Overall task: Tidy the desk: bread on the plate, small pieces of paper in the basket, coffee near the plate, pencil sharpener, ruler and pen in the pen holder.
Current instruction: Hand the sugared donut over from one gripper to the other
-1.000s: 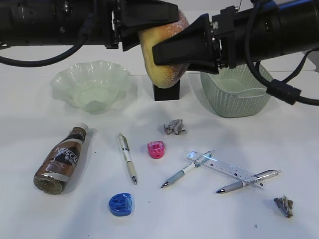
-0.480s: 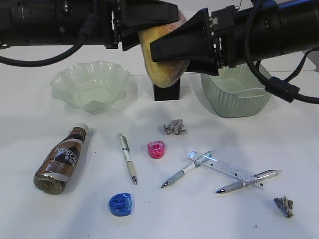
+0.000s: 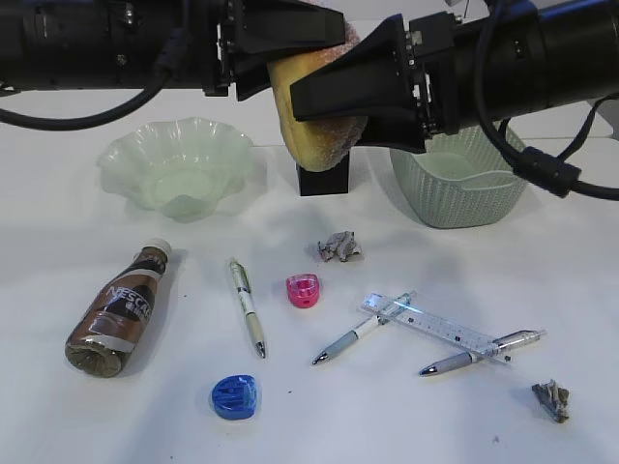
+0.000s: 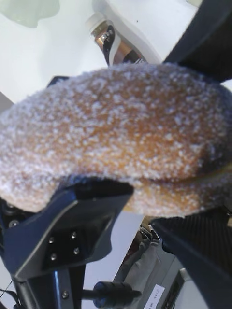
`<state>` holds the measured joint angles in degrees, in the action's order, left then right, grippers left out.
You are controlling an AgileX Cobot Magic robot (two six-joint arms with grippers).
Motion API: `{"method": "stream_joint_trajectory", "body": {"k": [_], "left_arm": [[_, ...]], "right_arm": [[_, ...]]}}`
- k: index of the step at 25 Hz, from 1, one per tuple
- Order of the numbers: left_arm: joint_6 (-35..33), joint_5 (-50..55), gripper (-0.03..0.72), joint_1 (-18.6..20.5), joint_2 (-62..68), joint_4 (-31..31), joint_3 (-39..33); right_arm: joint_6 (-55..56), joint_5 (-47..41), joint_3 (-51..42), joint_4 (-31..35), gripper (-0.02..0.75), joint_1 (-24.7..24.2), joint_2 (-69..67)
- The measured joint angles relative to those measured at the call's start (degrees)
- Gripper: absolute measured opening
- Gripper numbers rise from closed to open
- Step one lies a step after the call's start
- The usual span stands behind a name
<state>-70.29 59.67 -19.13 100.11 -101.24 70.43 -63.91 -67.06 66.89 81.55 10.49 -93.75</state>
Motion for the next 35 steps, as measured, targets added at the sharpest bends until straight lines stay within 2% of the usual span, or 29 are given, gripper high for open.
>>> {"method": "stream_joint_trajectory", "body": {"k": [18,35], "left_arm": [[0.0,0.37,0.289,0.0,0.13,-0.12,0.0],[0.21,1.11,0.289,-0.13,0.13,-0.12,0.0]], "right_arm": [[2.61,-0.09,0.0,-2.32,0.619,0.0,1.47],[2.99,-0.09,0.0,-4.06,0.59,0.0,2.15]]}}
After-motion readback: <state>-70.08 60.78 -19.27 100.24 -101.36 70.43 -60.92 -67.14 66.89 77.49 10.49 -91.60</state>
